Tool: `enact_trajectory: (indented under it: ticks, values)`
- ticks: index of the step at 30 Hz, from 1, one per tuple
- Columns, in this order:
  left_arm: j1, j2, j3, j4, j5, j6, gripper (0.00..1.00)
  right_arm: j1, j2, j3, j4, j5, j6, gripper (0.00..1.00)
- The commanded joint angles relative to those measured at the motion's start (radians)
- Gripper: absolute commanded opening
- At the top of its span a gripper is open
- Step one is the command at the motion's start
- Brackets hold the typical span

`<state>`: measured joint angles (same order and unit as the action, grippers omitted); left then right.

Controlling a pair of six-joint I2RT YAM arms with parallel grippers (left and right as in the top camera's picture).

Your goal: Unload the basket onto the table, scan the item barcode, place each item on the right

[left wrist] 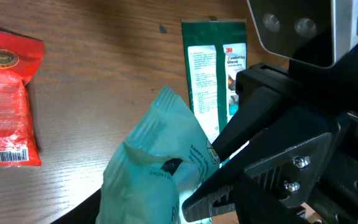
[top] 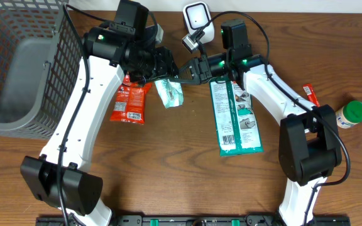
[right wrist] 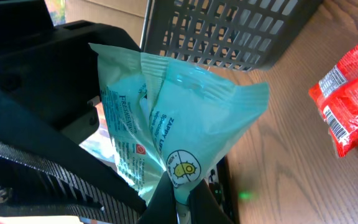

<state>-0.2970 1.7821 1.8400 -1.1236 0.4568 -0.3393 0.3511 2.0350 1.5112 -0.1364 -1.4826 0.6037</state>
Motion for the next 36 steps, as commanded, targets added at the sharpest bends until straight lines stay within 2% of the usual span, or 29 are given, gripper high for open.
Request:
enact_trajectory:
  ticks: [1, 3, 10, 15, 17, 21, 23, 25, 29, 36]
  values:
    - [-0.003, 0.013, -0.006, 0.011, -0.005, 0.006, 0.53, 0.012, -0.029, 0.007, 0.006, -0.005, 0.047, 0.01]
    - [-0.002, 0.013, -0.006, 0.018, -0.005, 0.006, 0.52, 0.013, -0.029, 0.007, 0.006, 0.005, 0.047, 0.01]
    - [-0.001, 0.013, -0.006, 0.032, -0.005, 0.006, 0.35, 0.013, -0.029, 0.007, 0.006, 0.012, 0.047, 0.02]
    - [-0.001, 0.013, -0.006, 0.042, -0.005, 0.006, 0.14, 0.013, -0.029, 0.007, 0.006, 0.011, 0.047, 0.03]
    - [-0.001, 0.013, -0.006, 0.042, -0.005, 0.006, 0.09, 0.013, -0.029, 0.007, 0.006, 0.011, 0.047, 0.05]
    - [0.000, 0.013, -0.006, 0.042, -0.005, 0.006, 0.07, 0.012, -0.029, 0.007, 0.007, 0.008, 0.046, 0.17]
    - [0.010, 0.013, -0.005, 0.042, -0.003, 0.005, 0.07, 0.008, -0.029, 0.007, 0.022, -0.016, 0.046, 0.30]
    - [0.030, 0.013, -0.005, 0.038, 0.019, 0.005, 0.07, 0.000, -0.029, 0.007, 0.053, -0.067, 0.046, 0.38]
    - [0.101, 0.013, -0.005, 0.031, 0.194, 0.007, 0.07, -0.025, -0.032, 0.007, 0.074, -0.079, 0.046, 0.49]
    - [0.222, 0.013, -0.005, 0.034, 0.511, 0.052, 0.07, -0.065, -0.032, 0.007, 0.076, -0.079, 0.046, 0.56]
